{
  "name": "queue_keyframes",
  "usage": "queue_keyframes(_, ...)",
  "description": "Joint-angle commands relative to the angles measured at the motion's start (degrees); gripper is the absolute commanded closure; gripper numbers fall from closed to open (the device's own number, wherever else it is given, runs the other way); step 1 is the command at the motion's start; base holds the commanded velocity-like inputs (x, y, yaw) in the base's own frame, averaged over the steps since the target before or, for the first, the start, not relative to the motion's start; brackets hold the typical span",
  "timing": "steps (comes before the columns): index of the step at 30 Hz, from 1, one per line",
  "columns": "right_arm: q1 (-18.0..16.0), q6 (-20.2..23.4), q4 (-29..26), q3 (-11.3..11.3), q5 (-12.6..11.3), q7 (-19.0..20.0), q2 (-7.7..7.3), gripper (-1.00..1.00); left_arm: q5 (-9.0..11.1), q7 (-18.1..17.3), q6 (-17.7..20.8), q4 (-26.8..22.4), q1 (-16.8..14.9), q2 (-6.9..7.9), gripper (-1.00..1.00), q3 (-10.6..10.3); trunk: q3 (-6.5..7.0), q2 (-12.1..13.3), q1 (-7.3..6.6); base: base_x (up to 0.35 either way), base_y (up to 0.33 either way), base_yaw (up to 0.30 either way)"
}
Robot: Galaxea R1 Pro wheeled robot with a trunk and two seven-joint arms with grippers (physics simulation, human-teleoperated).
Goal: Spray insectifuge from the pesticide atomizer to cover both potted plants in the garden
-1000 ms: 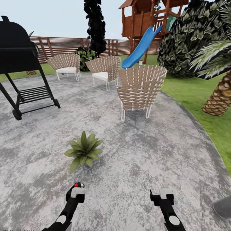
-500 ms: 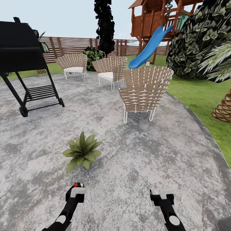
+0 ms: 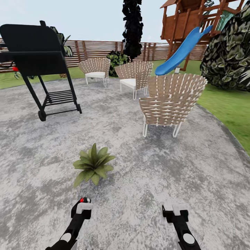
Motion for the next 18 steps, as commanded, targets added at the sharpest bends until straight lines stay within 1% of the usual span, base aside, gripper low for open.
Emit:
queue_keyframes(1, -0.02, -0.08, 0.04, 0.0, 0.58, -0.27, -0.01, -1.0, -0.02, 0.34, -0.18, 0.05, -0.05, 0.04, 1.0, -0.39, -0.04, -0.02, -0.01, 0.014, -0.269, 0.276)
queue_keyframes(2, -0.02, -0.08, 0.04, -0.01, 0.58, -0.27, -0.01, -1.0, -0.02, 0.32, -0.18, 0.05, -0.05, 0.04, 1.0, -0.37, -0.04, -0.02, -0.01, 0.007, -0.238, 0.276)
queue_keyframes(5, -0.02, -0.08, 0.04, -0.01, 0.58, -0.27, 0.01, -1.0, 0.04, 0.28, -0.27, 0.05, -0.05, 0.05, 1.0, -0.34, -0.04, -0.02, -0.01, 0.002, -0.074, 0.276)
queue_keyframes(18, -0.02, -0.08, 0.04, 0.03, 0.58, -0.27, 0.03, -1.0, 0.07, 0.26, -0.26, 0.05, -0.05, 0.06, 1.0, -0.41, -0.04, -0.02, -0.01, 0.0, -0.006, 0.276)
